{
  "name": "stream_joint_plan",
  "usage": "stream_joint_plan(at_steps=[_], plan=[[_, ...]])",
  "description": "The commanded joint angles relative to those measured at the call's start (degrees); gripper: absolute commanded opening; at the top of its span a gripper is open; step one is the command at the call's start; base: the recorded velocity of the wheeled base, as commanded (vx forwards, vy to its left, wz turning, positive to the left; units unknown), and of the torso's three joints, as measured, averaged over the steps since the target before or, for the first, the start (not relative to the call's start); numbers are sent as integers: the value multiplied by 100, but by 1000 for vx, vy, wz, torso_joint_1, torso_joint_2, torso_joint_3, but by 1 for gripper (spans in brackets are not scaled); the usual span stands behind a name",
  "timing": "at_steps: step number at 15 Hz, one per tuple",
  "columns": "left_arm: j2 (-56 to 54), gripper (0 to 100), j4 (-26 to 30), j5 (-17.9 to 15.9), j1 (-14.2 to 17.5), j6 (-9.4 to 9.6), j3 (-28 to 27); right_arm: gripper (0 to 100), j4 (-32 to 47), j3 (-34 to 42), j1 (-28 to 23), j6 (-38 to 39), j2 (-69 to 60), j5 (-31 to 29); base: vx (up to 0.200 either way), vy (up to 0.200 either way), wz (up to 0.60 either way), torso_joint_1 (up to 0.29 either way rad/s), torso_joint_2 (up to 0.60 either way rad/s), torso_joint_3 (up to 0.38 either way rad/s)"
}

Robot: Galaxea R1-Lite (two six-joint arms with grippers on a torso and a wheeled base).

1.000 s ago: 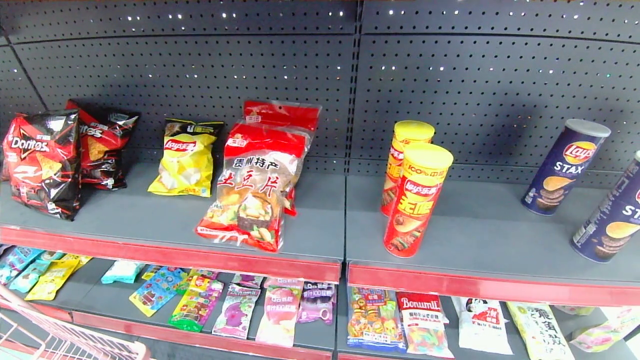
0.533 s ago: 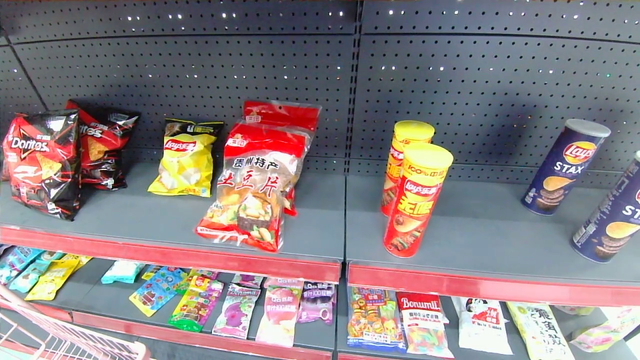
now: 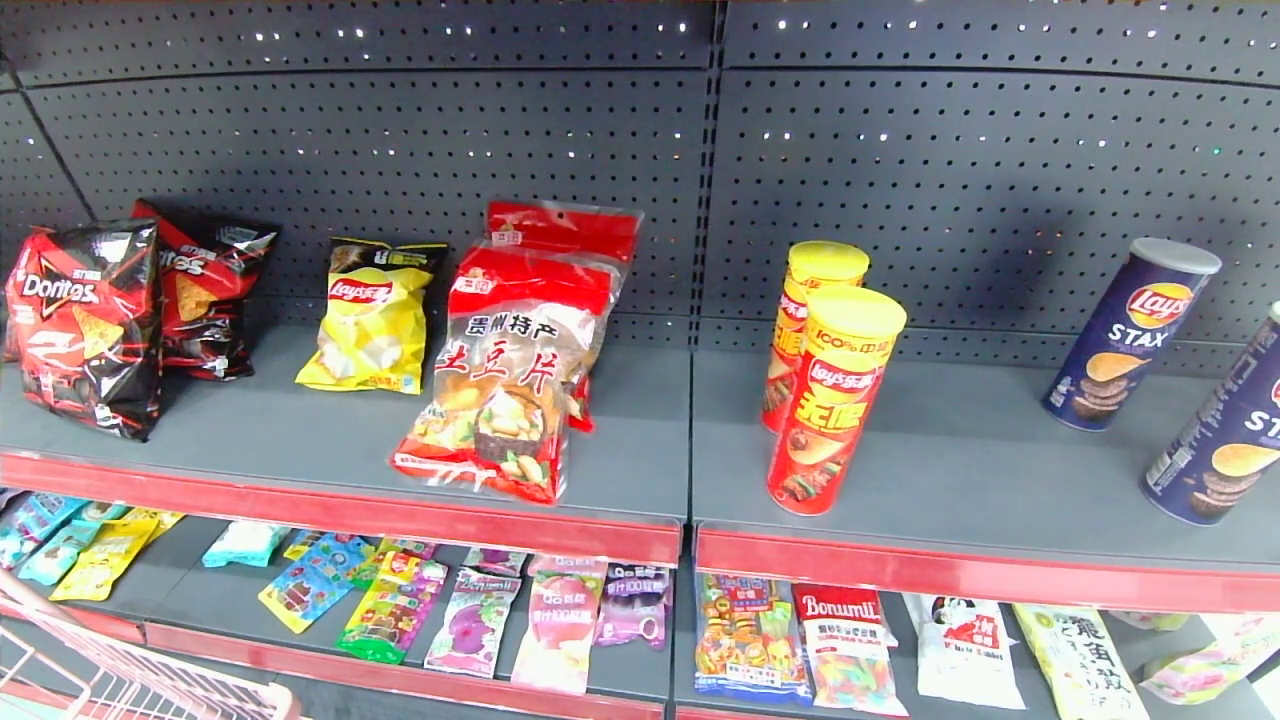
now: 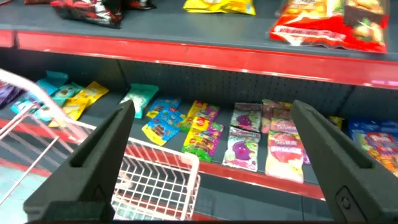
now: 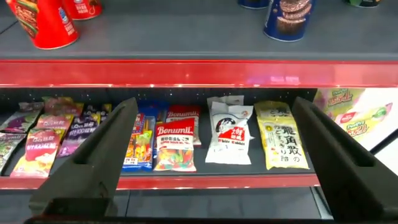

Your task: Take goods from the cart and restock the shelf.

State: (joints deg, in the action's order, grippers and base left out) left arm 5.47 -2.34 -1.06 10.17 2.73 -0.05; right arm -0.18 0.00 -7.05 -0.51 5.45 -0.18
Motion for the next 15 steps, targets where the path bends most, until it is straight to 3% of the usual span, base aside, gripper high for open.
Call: stream_joint_plan(at_steps=[1, 15], plan=[[6, 100, -3, 1, 3, 8, 5, 100, 1, 0, 1, 7, 26, 1, 0, 0, 0, 0, 0, 0], [6, 100, -3, -43, 3, 43, 5, 100, 1, 0, -7, 7, 35, -78, 0, 0, 0, 0, 0, 0]])
